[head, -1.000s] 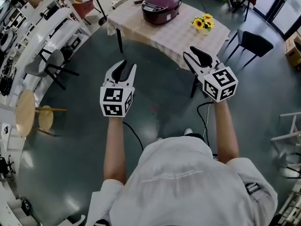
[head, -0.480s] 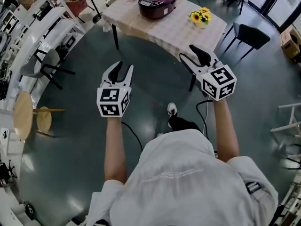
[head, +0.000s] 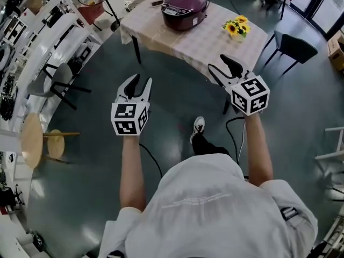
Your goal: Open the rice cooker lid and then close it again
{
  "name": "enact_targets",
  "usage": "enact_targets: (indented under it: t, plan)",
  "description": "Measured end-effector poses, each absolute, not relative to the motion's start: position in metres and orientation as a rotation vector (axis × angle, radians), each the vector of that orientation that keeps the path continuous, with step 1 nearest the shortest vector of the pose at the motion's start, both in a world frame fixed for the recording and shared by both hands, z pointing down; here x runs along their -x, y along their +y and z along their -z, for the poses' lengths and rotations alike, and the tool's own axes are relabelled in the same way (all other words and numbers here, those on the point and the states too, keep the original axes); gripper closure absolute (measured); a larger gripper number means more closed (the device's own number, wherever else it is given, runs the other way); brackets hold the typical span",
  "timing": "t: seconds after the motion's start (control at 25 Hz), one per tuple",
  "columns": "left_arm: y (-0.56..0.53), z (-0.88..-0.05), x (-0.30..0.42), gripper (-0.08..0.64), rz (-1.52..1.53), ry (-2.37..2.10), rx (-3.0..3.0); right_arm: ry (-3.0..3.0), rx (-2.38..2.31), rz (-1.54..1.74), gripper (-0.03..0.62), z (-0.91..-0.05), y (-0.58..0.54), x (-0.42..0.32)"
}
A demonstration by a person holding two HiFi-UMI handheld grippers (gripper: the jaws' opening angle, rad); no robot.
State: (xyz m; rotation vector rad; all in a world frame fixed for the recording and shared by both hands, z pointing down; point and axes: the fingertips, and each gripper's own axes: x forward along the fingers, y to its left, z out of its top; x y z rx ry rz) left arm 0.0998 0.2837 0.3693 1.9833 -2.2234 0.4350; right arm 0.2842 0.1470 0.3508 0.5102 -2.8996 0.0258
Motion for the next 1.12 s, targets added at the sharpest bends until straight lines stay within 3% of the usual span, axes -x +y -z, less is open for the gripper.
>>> enact_targets:
  t: [0.56, 1.12]
  plan:
    - [0.125, -0.368, -0.021, 0.397, -0.446, -2.224, -1.936, -2.921, -0.467, -0.067, 0.341, -0.355, -0.019, -0.201]
    - [0.026, -0.386, 0.005, 0.399, -0.527, -2.145, -1.959, -2.913, -0.455, -0.145, 0.353, -0.383, -0.113, -0.167]
